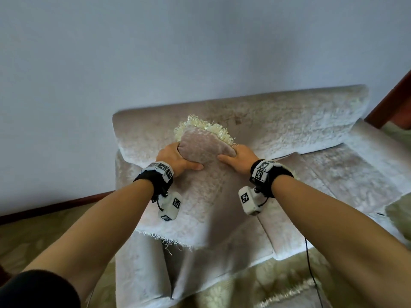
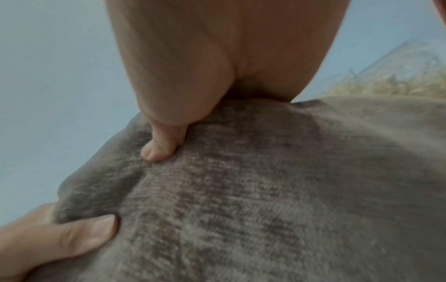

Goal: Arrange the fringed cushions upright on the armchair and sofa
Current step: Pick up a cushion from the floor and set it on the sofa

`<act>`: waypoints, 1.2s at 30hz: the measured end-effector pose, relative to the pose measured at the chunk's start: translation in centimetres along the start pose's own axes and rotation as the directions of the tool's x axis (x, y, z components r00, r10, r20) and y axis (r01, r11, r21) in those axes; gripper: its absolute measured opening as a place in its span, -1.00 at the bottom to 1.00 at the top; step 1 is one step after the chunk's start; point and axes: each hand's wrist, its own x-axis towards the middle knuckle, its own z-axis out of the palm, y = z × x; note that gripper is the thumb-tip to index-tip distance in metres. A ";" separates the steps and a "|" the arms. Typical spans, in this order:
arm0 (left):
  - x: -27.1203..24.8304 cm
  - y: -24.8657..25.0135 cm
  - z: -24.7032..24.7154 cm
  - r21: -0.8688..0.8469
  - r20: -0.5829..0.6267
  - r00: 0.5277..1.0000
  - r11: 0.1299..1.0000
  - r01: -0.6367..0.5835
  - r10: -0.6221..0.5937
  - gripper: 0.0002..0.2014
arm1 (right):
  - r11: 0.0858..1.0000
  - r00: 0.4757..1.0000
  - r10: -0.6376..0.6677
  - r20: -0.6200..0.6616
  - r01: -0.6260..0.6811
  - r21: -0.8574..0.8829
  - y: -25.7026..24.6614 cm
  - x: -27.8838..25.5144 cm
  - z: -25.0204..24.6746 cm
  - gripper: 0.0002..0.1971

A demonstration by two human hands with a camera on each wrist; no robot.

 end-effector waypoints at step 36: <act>33.9 -17.0 13.9 0.260 -0.088 0.957 0.921 0.291 -0.277 -0.20 | 0.976 0.970 0.151 0.189 -0.177 0.128 18.4 37.6 17.4 -0.22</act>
